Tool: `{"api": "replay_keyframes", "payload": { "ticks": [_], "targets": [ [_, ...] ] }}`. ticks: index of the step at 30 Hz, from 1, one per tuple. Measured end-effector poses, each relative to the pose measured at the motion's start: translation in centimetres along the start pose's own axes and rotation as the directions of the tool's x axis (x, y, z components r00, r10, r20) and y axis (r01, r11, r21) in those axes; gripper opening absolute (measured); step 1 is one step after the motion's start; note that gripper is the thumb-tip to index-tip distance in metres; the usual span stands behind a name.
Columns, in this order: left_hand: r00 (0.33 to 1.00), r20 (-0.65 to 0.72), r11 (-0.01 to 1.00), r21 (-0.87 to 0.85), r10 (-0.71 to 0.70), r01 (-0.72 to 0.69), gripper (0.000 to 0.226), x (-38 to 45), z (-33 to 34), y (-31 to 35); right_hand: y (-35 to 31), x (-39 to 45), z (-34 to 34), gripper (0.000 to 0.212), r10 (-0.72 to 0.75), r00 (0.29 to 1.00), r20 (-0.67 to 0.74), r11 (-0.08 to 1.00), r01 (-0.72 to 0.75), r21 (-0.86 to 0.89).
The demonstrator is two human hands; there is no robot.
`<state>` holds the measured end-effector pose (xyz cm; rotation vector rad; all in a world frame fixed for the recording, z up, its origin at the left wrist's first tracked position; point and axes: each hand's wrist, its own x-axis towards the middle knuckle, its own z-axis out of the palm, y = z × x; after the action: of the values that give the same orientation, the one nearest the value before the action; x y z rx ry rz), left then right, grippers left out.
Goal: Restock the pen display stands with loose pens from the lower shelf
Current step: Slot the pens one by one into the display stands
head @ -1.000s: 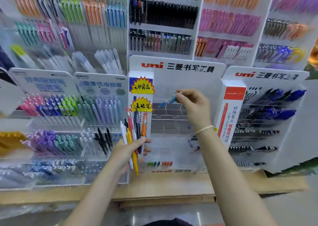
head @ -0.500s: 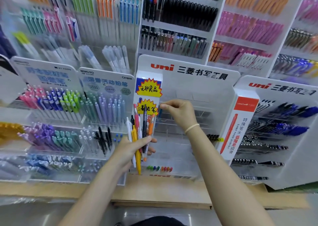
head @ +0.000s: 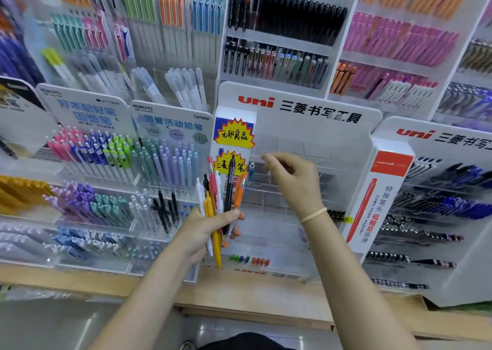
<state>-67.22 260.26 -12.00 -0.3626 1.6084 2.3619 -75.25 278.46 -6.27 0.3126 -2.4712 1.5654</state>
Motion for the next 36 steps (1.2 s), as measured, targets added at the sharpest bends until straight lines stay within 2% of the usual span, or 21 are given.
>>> {"api": "replay_keyframes", "payload": {
  "ticks": [2, 4, 9, 11, 15, 20, 23, 25, 28, 32, 36],
  "targets": [
    [1.000, -0.009, 0.998, 0.055, 0.009, -0.008, 0.032, 0.0, 0.5, 0.0, -0.7, -1.3, -0.3, 0.015, 0.114, 0.981, 0.160, 0.983, -0.134, 0.122],
    [1.000, -0.011, 0.992, 0.123, 0.024, -0.022, 0.027, 0.1, 1.2, -0.3, -0.3, -2.2, -0.3, 0.019, 0.180, 0.938, 0.295, 0.960, -0.233, 0.154],
    [0.998, 0.019, 0.992, 0.111, 0.052, -0.053, 0.036, -0.2, 2.6, -1.2, 1.4, -3.5, -1.4, 0.016, 0.269, 0.916, 0.297, 0.836, -0.375, 0.401],
    [0.998, 0.018, 0.992, 0.109, 0.064, -0.065, 0.030, 0.1, 3.0, -1.1, 1.6, -3.5, -2.3, 0.018, 0.272, 0.914, 0.300, 0.781, -0.392, 0.486],
    [0.995, -0.027, 0.982, 0.162, 0.099, -0.093, 0.017, 0.7, 3.6, -1.4, 1.7, -3.6, -2.9, 0.022, 0.265, 0.911, 0.317, 0.747, -0.401, 0.530],
    [0.990, -0.116, 0.987, 0.148, 0.077, -0.059, 0.016, 0.1, 3.1, -3.4, 3.7, -4.7, -3.3, 0.021, 0.265, 0.941, 0.208, 0.783, -0.336, 0.523],
    [0.988, -0.157, 0.995, 0.093, -0.012, 0.027, 0.030, -0.8, 1.7, -5.9, 6.1, -6.0, -3.3, 0.023, 0.284, 0.951, 0.121, 0.844, -0.308, 0.439],
    [0.989, -0.124, 0.994, 0.063, -0.077, 0.085, 0.041, -1.4, 1.3, -7.4, 7.7, -7.2, -3.4, 0.022, 0.262, 0.959, 0.111, 0.898, -0.284, 0.334],
    [0.989, -0.028, 0.986, 0.076, -0.147, 0.149, 0.035, -1.6, 1.4, -8.8, 9.6, -8.9, -3.6, 0.020, 0.229, 0.961, 0.154, 0.947, -0.257, 0.192],
    [0.980, 0.029, 0.969, 0.157, -0.198, 0.191, 0.014, -1.6, 1.7, -10.4, 12.0, -11.1, -3.5, 0.019, 0.267, 0.942, 0.201, 0.952, -0.290, 0.095],
    [0.973, 0.069, 0.962, 0.178, -0.221, 0.206, 0.023, -2.1, 1.9, -11.9, 14.7, -13.1, -3.2, 0.020, 0.329, 0.921, 0.208, 0.940, -0.340, 0.022]
  ]
}}
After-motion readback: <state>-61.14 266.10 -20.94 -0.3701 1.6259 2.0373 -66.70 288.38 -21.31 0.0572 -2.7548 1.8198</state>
